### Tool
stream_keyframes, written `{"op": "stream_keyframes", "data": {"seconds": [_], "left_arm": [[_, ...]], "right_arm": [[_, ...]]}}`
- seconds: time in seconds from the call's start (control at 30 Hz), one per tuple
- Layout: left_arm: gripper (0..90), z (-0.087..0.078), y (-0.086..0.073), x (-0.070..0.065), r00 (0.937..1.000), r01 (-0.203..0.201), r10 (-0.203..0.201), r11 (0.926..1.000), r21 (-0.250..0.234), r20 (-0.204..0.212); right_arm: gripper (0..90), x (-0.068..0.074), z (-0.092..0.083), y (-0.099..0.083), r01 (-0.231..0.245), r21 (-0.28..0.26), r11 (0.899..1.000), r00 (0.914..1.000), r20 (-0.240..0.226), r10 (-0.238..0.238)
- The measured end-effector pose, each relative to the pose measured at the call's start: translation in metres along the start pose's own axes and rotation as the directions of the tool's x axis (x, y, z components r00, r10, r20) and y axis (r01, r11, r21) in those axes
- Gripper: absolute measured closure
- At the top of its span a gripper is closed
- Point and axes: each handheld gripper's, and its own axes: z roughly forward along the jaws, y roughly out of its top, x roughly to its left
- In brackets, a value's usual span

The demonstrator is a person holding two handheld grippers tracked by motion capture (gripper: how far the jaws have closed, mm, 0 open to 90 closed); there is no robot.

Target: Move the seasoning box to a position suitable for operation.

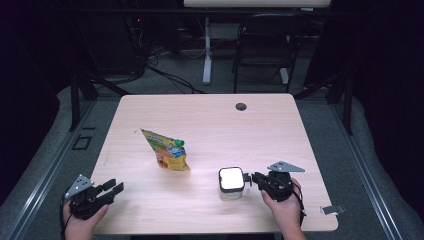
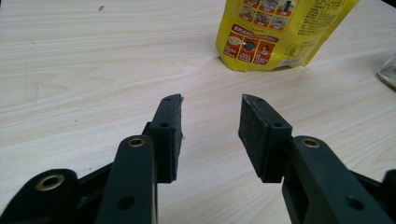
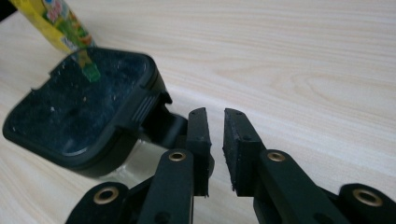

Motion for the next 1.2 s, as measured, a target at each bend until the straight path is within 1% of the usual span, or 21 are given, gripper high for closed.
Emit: {"op": "stream_keyframes", "data": {"seconds": [0.03,0.07,0.1,0.13,0.17,0.2,0.23,0.33,0.37,0.4,0.47,0.6,0.67,0.7,0.77,0.83,0.87,0.97,1.1,1.13,1.2], "left_arm": [[59.6,0.0,0.0,0.0,1.0,-0.001,0.001,1.0,0.002,0.001],[59.6,0.001,0.0,-0.001,1.0,-0.005,0.005,1.0,-0.003,0.001],[59.6,0.001,0.0,-0.001,1.0,-0.005,0.005,1.0,-0.003,0.001],[59.6,0.001,0.0,-0.002,1.0,-0.008,0.008,1.0,0.0,0.004],[59.6,0.001,0.0,-0.002,1.0,-0.008,0.008,1.0,0.0,0.004],[59.6,0.001,0.0,-0.002,1.0,-0.008,0.008,1.0,-0.002,0.002],[59.6,0.0,0.0,-0.001,1.0,-0.007,0.007,1.0,0.0,0.002],[59.6,0.0,0.001,0.0,1.0,-0.003,0.003,1.0,-0.002,0.005],[59.6,0.0,0.001,0.0,1.0,-0.003,0.003,1.0,-0.002,0.005],[59.6,0.001,0.001,-0.001,1.0,-0.003,0.003,1.0,-0.007,0.007],[59.6,0.001,0.001,-0.001,0.9999,-0.006,0.006,1.0,-0.003,0.009],[59.6,0.003,0.002,-0.002,0.9999,-0.009,0.009,1.0,0.002,0.009],[59.6,0.004,0.002,-0.002,0.9999,-0.011,0.011,0.9999,0.003,0.011],[59.6,0.004,0.002,-0.002,0.9998,-0.013,0.013,0.9999,0.003,0.012],[59.6,0.005,0.003,-0.003,0.9998,-0.014,0.014,0.9999,0.002,0.011],[59.6,0.005,0.003,-0.003,0.9998,-0.014,0.014,0.9999,0.003,0.011],[59.6,0.005,0.002,-0.003,0.9999,-0.013,0.013,0.9999,-0.002,0.008],[59.6,0.004,0.002,-0.003,0.9998,-0.014,0.014,0.9999,0.008,0.01],[59.6,0.004,0.002,-0.004,0.9998,-0.015,0.015,0.9999,0.005,0.011],[59.6,0.004,0.002,-0.004,0.9998,-0.015,0.015,0.9999,0.005,0.011],[59.6,0.004,0.001,-0.004,0.9998,-0.013,0.013,0.9999,0.007,0.012]], "right_arm": [[81.5,0.0,0.0,0.0,0.0,0.0,1.0,1.0,0.0,0.0],[83.8,0.002,-0.001,0.001,-0.008,-0.002,1.0,0.9997,-0.025,0.008],[83.8,0.002,-0.001,0.001,-0.008,-0.002,1.0,0.9997,-0.025,0.008],[84.2,0.006,-0.004,0.001,0.025,0.017,1.0,0.9997,-0.008,-0.025],[84.2,0.006,-0.004,0.001,0.025,0.017,1.0,0.9997,-0.008,-0.025],[84.6,0.009,-0.005,0.0,0.046,0.023,0.999,0.9989,-0.004,-0.046],[84.6,0.01,-0.006,0.0,0.053,0.027,0.998,0.9986,-0.003,-0.052],[85.3,0.012,-0.008,0.0,0.043,0.036,0.998,0.9988,-0.024,-0.042],[85.3,0.012,-0.008,0.0,0.043,0.036,0.998,0.9988,-0.024,-0.042],[85.1,0.013,-0.009,0.0,0.053,0.049,0.997,0.9983,-0.028,-0.052],[85.0,0.016,-0.009,0.0,0.048,0.057,0.997,0.9984,-0.031,-0.047],[83.1,0.02,-0.01,0.0,0.064,0.063,0.996,0.9979,-0.014,-0.064],[82.5,0.02,-0.01,0.0,0.064,0.059,0.996,0.998,-0.006,-0.064],[80.7,0.019,-0.011,0.0,0.059,0.048,0.997,0.9982,0.006,-0.059],[79.6,0.018,-0.012,0.0,0.054,0.037,0.998,0.9984,0.011,-0.055],[79.4,0.018,-0.013,0.001,0.05,0.03,0.998,0.9986,0.011,-0.051],[79.5,0.018,-0.015,0.002,0.041,0.015,0.999,0.9991,0.009,-0.042],[80.0,0.019,-0.017,0.004,0.048,0.009,0.999,0.9987,0.013,-0.048],[78.4,0.025,-0.021,0.009,0.101,-0.013,0.995,0.993,0.062,-0.101],[78.9,0.025,-0.023,0.01,0.115,-0.008,0.993,0.991,0.071,-0.114],[79.2,0.025,-0.024,0.011,0.113,-0.011,0.994,0.9915,0.066,-0.112]]}}
